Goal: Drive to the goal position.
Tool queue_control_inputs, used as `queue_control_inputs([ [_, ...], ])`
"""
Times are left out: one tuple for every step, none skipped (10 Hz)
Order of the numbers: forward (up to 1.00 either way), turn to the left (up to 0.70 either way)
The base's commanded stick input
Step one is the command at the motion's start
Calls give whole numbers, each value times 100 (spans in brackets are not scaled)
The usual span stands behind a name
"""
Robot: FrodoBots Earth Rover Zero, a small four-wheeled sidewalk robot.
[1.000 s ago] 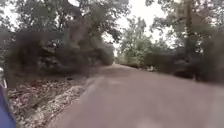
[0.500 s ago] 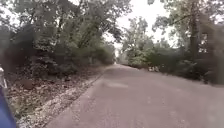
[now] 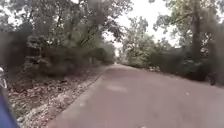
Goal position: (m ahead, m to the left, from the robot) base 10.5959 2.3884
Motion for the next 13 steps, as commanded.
queue_control_inputs([
  [70, -3],
  [70, -1],
  [70, -1],
  [70, -1],
  [70, -1],
  [70, -1],
  [70, -1],
  [70, -3],
  [70, -3],
  [70, -3],
  [70, -17],
  [70, -19],
  [70, -9],
])
